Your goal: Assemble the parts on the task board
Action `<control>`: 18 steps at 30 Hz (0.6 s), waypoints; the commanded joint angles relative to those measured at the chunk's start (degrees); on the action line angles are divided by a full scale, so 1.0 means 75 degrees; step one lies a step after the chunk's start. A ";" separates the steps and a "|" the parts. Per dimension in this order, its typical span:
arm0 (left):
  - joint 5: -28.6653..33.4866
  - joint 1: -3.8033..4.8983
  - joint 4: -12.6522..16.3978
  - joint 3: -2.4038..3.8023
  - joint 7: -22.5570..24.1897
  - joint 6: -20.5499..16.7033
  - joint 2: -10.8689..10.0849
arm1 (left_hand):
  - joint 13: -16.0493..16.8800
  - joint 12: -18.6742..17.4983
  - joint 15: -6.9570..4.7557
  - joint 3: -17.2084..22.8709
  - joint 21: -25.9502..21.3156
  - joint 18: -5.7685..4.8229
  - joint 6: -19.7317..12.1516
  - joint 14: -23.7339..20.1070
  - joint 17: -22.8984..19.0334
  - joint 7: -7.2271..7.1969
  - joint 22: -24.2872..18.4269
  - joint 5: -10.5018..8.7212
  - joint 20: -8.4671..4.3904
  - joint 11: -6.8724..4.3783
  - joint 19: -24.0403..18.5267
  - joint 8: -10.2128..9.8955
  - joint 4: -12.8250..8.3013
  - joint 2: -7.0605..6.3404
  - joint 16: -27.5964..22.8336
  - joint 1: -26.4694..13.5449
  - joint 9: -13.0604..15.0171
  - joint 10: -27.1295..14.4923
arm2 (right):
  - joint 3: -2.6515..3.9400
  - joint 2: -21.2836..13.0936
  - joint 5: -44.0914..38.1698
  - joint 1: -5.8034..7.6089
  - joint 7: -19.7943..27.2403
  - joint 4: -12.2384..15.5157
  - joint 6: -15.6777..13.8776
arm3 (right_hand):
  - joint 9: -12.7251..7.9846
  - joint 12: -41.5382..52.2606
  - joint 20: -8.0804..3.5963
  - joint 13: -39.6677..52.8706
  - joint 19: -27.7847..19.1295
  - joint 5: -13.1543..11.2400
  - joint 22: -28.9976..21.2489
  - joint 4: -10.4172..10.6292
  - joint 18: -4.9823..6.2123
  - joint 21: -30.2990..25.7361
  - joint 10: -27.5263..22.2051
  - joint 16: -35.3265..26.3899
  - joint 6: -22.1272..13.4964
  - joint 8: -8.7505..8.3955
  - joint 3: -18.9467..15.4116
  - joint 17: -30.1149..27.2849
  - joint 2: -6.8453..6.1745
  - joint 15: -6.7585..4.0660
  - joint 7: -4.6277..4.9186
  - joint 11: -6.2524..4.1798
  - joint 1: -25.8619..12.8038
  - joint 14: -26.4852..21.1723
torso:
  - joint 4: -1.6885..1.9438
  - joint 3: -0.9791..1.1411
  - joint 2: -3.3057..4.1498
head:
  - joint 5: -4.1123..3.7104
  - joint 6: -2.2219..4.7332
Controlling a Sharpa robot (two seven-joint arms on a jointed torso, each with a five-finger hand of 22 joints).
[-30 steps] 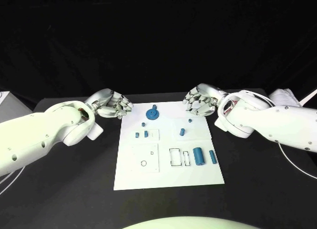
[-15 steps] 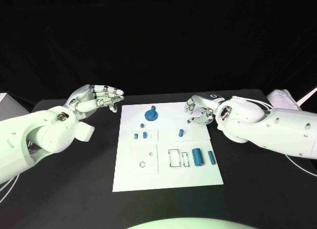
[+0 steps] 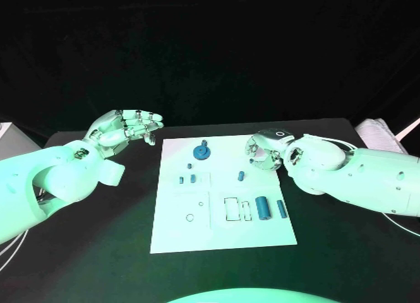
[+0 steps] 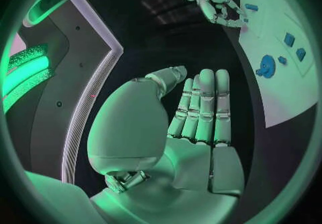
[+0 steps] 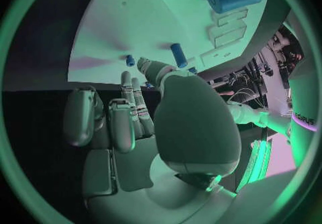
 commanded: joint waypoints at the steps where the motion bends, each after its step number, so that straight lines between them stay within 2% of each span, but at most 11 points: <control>1: 0.0182 0.0002 0.0021 0.0007 0.0195 0.0202 0.0002 | 0.0007 0.0053 -0.0023 -0.0046 -0.0044 0.0113 0.0030 0.0039 -0.0010 0.0009 -0.0010 -0.0014 0.0003 -0.0021 0.0002 0.0027 -0.0007 0.0012 -0.0049 -0.0028 0.0010 0.0018 | 0.0002 0.0022 -0.0213 -0.0015 -0.0110 -0.0038 0.0146 | -0.0001 -0.0064 -0.0071 -0.0042 0.0005 0.0035 0.0393 0.0003 0.0113 -0.0036 0.0086 -0.0051 0.0065 -0.0034 0.0063 0.0201 -0.0003 -0.0067 -0.0016 0.0003 -0.0081 0.0409 | -0.0006 0.0004 0.0001 | 0.0002 0.0000; 8: 0.0186 0.0002 0.0024 0.0007 0.0212 0.0219 -0.0010 | 0.0006 0.0058 -0.0023 -0.0049 -0.0057 0.0112 0.0054 0.0038 -0.0020 0.0003 -0.0021 -0.0011 0.0002 -0.0022 0.0009 0.0041 -0.0011 0.0027 -0.0062 -0.0023 0.0015 0.0014 | 0.0001 0.0098 -0.0169 -0.0045 -0.0088 -0.0137 0.0098 | 0.0021 -0.0167 -0.0071 -0.0233 0.0024 0.0062 0.0395 0.0021 0.0106 -0.0049 0.0323 -0.0072 0.0194 -0.0030 0.0239 0.0161 0.0092 -0.0044 0.0011 0.0018 -0.0157 0.0415 | -0.0001 0.0002 0.0006 | -0.0008 -0.0008; 10: 0.0187 0.0002 0.0016 0.0007 0.0218 0.0218 -0.0011 | 0.0006 0.0058 -0.0023 -0.0049 -0.0057 0.0112 0.0054 0.0038 -0.0020 0.0003 -0.0021 -0.0011 0.0002 -0.0022 0.0009 0.0041 -0.0011 0.0027 -0.0062 -0.0023 0.0015 0.0014 | 0.0001 0.0140 -0.0153 -0.0066 -0.0069 -0.0189 0.0060 | 0.0024 -0.0237 -0.0056 -0.0325 0.0029 -0.0043 0.0394 -0.0009 0.0106 -0.0061 0.0394 -0.0081 0.0215 -0.0050 0.0361 0.0142 0.0127 -0.0024 0.0032 0.0035 -0.0146 0.0415 | -0.0003 0.0006 0.0004 | -0.0010 -0.0003; 16: 0.0187 0.0002 0.0015 0.0007 0.0179 0.0224 -0.0019 | 0.0005 0.0060 -0.0023 -0.0052 -0.0061 0.0112 0.0055 0.0039 -0.0023 0.0004 -0.0024 -0.0011 0.0001 -0.0022 0.0011 0.0041 -0.0012 0.0029 -0.0066 -0.0024 0.0015 0.0013 | 0.0001 0.0258 -0.0052 -0.0150 0.0011 -0.0353 0.0000 | 0.0043 -0.0298 -0.0038 -0.0427 0.0039 -0.0093 0.0402 -0.0026 0.0104 -0.0061 0.0538 -0.0085 0.0296 -0.0043 0.0499 0.0124 0.0187 -0.0009 0.0058 0.0055 -0.0178 0.0415 | 0.0007 0.0010 0.0014 | 0.0012 -0.0014; 18: 0.0187 0.0002 0.0018 0.0007 0.0151 0.0228 -0.0027 | -0.0010 0.0044 -0.0012 -0.0070 -0.0091 0.0109 -0.0031 0.0042 -0.0044 0.0033 -0.0047 -0.0008 0.0002 -0.0001 0.0025 -0.0009 -0.0018 0.0021 -0.0091 -0.0037 -0.0008 -0.0046 | 0.0001 0.0286 -0.0006 -0.0172 0.0039 -0.0395 -0.0006 | 0.0064 -0.0328 -0.0024 -0.0476 0.0046 -0.0110 0.0410 -0.0027 0.0102 -0.0057 0.0659 -0.0088 0.0364 -0.0024 0.0583 0.0112 0.0268 0.0002 0.0086 0.0069 -0.0201 0.0414 | 0.0000 0.0012 0.0016 | 0.0013 -0.0031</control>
